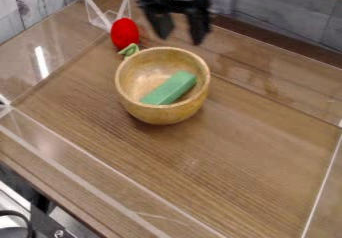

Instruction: Put the green stick in the brown bowl

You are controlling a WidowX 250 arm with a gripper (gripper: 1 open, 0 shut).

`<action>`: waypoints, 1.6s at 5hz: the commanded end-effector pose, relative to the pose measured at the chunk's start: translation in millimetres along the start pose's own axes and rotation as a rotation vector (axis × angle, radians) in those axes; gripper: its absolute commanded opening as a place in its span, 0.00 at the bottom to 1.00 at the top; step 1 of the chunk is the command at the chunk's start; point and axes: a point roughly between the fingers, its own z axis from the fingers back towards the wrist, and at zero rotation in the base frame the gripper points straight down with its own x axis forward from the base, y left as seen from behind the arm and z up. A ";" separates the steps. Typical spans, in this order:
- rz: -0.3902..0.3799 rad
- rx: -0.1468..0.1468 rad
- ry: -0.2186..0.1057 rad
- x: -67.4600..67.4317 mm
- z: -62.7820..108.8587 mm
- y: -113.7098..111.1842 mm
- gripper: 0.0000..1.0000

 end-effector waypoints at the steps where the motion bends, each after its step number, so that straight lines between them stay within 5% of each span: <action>1: -0.016 0.014 -0.066 20.0 6.8 -22.7 1.00; 4: 0.064 0.038 -0.086 39.0 6.4 -5.8 1.00; 8: -0.004 0.016 -0.064 34.0 9.5 -17.2 1.00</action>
